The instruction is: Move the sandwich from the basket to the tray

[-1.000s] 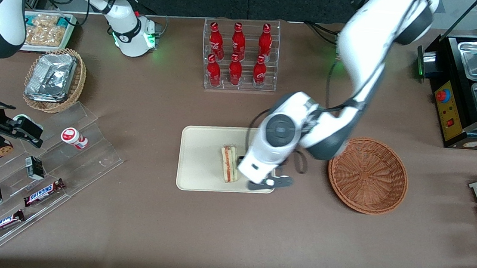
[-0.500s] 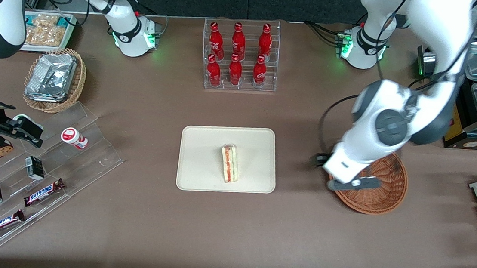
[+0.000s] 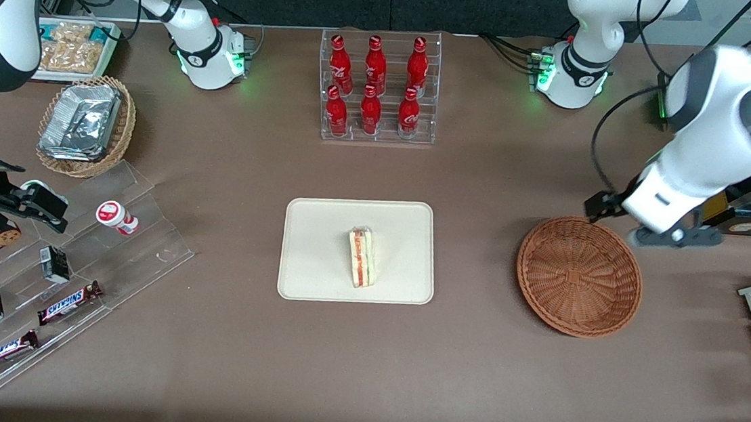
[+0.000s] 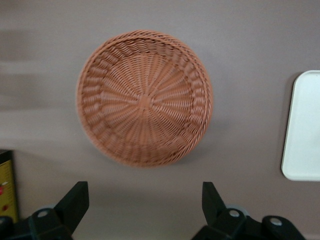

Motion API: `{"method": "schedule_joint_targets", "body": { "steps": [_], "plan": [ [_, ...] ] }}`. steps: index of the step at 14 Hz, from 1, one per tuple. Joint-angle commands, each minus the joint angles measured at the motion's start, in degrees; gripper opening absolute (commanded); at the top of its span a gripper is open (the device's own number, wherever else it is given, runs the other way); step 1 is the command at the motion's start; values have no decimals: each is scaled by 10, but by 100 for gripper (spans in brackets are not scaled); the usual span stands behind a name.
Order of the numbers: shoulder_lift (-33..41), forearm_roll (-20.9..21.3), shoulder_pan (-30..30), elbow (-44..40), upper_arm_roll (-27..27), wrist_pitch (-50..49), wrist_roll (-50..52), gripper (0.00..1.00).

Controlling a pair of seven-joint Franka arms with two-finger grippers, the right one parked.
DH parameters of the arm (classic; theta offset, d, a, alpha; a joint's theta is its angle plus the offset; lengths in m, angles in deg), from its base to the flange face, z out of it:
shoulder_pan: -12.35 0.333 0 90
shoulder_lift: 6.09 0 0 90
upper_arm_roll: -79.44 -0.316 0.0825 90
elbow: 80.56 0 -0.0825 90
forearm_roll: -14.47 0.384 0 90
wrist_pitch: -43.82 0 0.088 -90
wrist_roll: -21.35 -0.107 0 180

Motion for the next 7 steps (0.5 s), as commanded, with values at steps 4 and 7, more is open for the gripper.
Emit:
{"method": "schedule_joint_targets", "body": {
  "steps": [4,7],
  "plan": [
    [6,-1,9,-138,-5,-115,-72,100],
    [8,-1,9,-149,-24,-124,-78,100]
  ]
}}
